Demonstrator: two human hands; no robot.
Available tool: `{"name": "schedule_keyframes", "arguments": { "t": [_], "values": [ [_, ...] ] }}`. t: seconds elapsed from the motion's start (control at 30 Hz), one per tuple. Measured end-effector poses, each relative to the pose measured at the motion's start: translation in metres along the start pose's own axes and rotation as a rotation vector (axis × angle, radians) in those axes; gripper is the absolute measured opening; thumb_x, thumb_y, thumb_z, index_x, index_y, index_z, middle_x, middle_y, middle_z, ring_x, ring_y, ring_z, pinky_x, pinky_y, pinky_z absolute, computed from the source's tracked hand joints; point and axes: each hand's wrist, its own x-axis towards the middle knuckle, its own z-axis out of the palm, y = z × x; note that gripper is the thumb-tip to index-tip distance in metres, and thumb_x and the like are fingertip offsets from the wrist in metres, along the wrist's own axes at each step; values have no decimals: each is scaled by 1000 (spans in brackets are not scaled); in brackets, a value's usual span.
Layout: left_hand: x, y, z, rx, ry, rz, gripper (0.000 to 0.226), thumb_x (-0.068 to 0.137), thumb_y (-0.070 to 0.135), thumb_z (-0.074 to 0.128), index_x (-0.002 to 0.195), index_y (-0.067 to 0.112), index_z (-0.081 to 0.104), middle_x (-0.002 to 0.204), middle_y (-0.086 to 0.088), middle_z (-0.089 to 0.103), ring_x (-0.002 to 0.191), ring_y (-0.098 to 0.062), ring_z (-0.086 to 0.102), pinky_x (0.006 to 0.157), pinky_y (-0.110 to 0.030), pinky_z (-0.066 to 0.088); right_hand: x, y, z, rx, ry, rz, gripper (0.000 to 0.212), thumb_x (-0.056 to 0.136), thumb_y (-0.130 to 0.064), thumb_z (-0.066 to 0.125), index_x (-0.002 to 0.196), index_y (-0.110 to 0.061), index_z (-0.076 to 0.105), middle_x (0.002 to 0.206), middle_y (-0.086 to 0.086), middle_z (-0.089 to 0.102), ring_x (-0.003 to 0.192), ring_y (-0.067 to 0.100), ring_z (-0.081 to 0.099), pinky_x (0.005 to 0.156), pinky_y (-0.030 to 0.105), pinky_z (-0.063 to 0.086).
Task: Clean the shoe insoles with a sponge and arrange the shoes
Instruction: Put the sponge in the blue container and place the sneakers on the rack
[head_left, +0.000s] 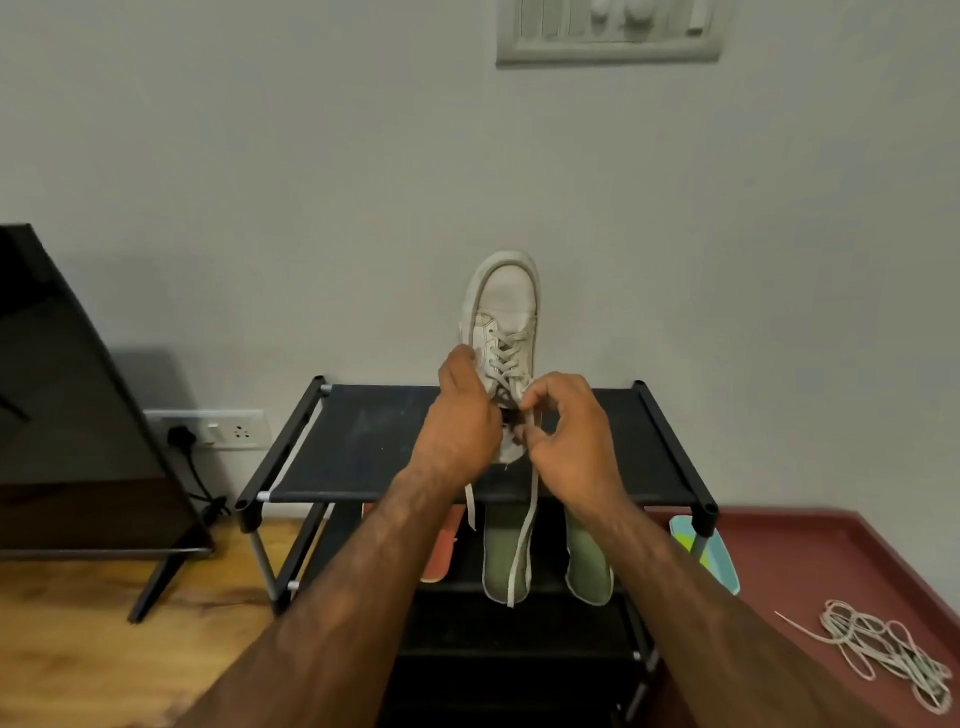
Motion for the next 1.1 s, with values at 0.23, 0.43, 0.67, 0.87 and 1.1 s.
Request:
{"name": "schedule_keyframes", "arguments": {
  "t": [0.23, 0.43, 0.67, 0.87, 1.1],
  "values": [
    [6, -40, 20, -69, 41, -54, 37, 95, 5, 46, 124, 24, 32, 129, -6, 47, 87, -22, 63, 67, -41, 56, 5, 16, 12, 16, -172, 13, 59, 79, 9, 70, 112, -40, 62, 117, -16, 58, 109, -2, 61, 92, 18, 52],
    [-1, -48, 21, 24, 52, -3, 46, 95, -2, 46, 136, 13, 31, 133, -10, 40, 79, -28, 61, 64, -43, 51, 41, -13, 8, -286, -209, -185, 44, 104, -16, 46, 142, -35, 57, 118, -9, 52, 97, 11, 61, 84, 32, 55],
    [-17, -50, 16, 17, 4, 4, 47, 97, 3, 46, 136, 21, 27, 123, 1, 45, 77, -16, 61, 62, -38, 56, 59, -30, -6, -669, -245, -316, 21, 104, -34, 57, 121, -32, 69, 109, -7, 61, 89, 20, 65, 77, 38, 55],
    [-15, -34, -9, 28, 45, 71, 46, 86, 16, 65, 126, 21, 43, 130, 2, 38, 102, -18, 56, 84, -35, 52, 51, -33, -12, -656, -195, -284, 8, 102, -35, 61, 106, -36, 68, 95, -16, 54, 82, 13, 60, 69, 32, 43],
    [13, -21, -32, 354, 85, 340, 20, 102, 25, 59, 120, 24, 66, 116, 2, 46, 88, -19, 58, 74, -38, 55, 51, -45, -14, -556, -269, -158, 9, 100, -31, 63, 93, -35, 67, 103, -12, 62, 90, 12, 60, 80, 34, 50]
  ]
}}
